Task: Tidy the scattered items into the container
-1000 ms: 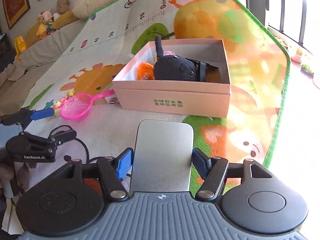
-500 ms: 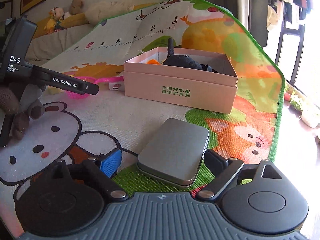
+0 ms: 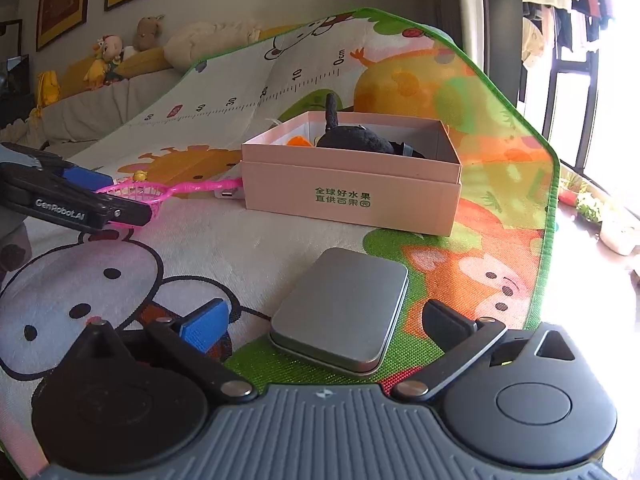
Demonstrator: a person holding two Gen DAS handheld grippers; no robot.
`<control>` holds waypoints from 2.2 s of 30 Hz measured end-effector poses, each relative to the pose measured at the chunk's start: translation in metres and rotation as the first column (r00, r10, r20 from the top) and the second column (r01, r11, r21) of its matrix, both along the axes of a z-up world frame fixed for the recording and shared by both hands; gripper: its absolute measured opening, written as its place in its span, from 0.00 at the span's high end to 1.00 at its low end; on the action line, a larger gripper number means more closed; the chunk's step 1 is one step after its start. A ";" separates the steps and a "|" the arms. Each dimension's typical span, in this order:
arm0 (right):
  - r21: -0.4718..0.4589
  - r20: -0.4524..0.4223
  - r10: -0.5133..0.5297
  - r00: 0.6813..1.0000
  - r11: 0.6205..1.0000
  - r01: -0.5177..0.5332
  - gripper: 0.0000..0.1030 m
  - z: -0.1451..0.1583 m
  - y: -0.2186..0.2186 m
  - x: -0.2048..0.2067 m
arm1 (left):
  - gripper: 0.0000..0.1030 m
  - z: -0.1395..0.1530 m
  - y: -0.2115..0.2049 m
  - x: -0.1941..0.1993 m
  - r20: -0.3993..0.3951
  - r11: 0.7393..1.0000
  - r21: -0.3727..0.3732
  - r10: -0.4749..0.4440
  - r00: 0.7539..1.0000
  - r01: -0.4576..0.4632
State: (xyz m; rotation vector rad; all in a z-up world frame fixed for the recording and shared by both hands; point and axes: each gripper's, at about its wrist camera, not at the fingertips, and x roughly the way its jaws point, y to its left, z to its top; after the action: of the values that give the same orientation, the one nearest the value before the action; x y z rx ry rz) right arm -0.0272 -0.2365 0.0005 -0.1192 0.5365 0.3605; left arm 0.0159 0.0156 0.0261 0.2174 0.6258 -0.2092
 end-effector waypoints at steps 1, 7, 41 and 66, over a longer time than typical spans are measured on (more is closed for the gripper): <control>-0.005 -0.003 0.001 1.000 1.000 -0.001 0.00 0.000 0.001 0.001 | 0.23 0.003 0.002 -0.011 -0.012 0.999 -0.005 -0.041 0.999 0.041; -0.077 -0.010 0.039 0.999 0.996 -0.040 0.00 0.005 0.013 0.002 | 0.06 -0.004 0.007 -0.042 -0.006 0.983 0.145 -0.110 0.994 0.110; 0.617 -0.230 0.518 0.824 0.733 -0.288 0.95 0.112 0.056 0.065 | 0.00 0.033 0.110 -0.061 0.127 0.952 -0.157 0.282 0.951 -0.261; 0.417 -0.285 -0.084 0.955 0.886 0.203 0.22 0.030 -0.108 0.057 | 0.00 -0.016 -0.096 -0.010 -0.034 0.927 -0.069 -0.371 0.928 0.368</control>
State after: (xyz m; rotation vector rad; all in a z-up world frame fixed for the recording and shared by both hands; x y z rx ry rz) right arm 0.0294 -0.3443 0.0304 0.4158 0.7054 0.3455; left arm 0.0062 -0.0800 0.0102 0.2713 0.6202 -0.5993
